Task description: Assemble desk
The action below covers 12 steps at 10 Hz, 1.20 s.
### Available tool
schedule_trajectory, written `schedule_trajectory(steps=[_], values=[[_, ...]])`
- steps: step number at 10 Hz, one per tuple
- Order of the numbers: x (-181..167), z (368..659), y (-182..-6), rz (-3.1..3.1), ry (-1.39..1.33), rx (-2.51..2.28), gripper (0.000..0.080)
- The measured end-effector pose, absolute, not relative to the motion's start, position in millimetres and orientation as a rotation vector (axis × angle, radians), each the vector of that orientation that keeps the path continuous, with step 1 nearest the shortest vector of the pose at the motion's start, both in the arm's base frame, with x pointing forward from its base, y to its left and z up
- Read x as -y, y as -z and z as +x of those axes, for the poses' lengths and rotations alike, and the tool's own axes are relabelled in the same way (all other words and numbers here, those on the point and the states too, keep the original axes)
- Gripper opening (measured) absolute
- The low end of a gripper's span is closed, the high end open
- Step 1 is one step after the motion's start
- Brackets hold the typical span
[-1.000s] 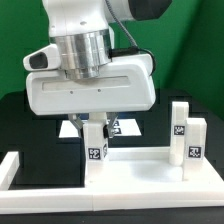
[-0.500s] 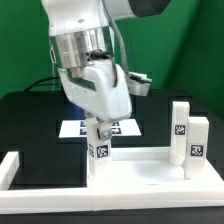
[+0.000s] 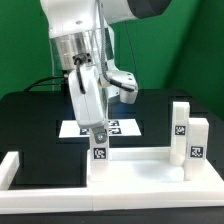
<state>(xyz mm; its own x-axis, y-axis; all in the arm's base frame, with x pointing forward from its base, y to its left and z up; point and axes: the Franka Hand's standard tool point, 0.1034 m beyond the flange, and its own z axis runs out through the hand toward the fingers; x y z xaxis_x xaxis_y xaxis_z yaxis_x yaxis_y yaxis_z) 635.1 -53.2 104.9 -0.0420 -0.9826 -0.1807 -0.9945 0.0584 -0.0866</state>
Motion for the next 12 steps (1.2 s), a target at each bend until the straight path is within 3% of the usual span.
schedule_trajectory(steps=[2, 3, 11, 12], values=[[50.4, 639.2, -104.2, -2.352, -0.029, -1.836, 0.0578], [48.7, 643.5, -102.5, -2.597, 0.011, -1.519, 0.0627], [51.1, 638.9, -100.7, -3.029, 0.083, -0.411, 0.0649], [51.5, 638.6, -99.5, -3.024, 0.078, -0.446, 0.0603]])
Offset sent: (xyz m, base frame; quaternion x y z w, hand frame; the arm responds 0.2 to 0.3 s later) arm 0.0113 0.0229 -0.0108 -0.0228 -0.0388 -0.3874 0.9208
